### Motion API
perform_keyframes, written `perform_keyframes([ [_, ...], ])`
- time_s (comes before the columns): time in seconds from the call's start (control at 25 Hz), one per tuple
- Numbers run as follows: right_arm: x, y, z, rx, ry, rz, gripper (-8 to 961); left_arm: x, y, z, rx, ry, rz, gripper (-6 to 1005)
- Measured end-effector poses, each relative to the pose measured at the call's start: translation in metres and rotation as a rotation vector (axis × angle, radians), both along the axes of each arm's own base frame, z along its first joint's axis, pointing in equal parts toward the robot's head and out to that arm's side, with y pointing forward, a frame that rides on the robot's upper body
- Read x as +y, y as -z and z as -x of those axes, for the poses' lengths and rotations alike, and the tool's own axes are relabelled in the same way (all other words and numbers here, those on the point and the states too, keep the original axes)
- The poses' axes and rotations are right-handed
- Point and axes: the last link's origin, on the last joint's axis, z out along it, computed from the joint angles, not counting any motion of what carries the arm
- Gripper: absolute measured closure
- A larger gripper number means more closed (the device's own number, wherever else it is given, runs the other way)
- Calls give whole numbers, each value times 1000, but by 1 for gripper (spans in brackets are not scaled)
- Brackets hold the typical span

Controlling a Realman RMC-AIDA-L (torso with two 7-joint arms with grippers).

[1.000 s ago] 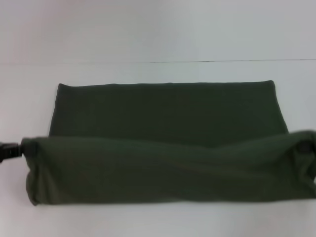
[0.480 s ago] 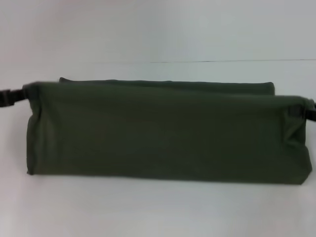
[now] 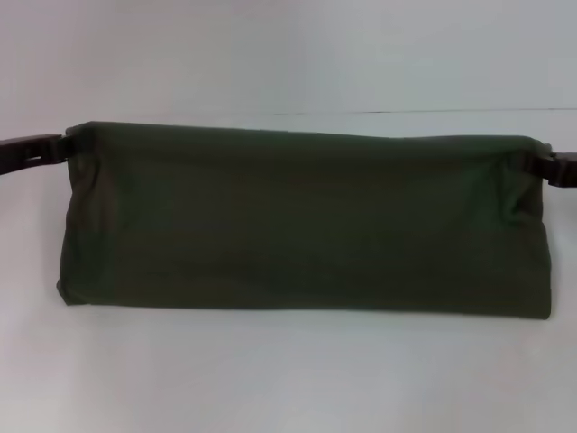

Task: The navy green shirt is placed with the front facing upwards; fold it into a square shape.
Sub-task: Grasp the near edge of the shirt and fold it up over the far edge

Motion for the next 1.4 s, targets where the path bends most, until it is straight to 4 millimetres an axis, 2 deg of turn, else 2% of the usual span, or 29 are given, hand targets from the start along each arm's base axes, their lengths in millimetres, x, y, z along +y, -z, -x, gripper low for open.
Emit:
perform_keyframes([
  [0.36,27,23,16,-47,44,-60,897,21,12,-10,97,0,-71,860],
  [0.72,46,42,27,-105,90,-105,897,35,30,-14,206,-31,-115,855],
  [1.04,55,53,24,-161,189,-126,896,41,37,-20,209,-29,-107,851],
  [1.28,55,51,21,-152,216,-143,810,42,38,-18,210,-48,-125,848],
  [1.4,55,50,20,-135,219,-149,768,41,36,-17,190,-58,-139,740],
])
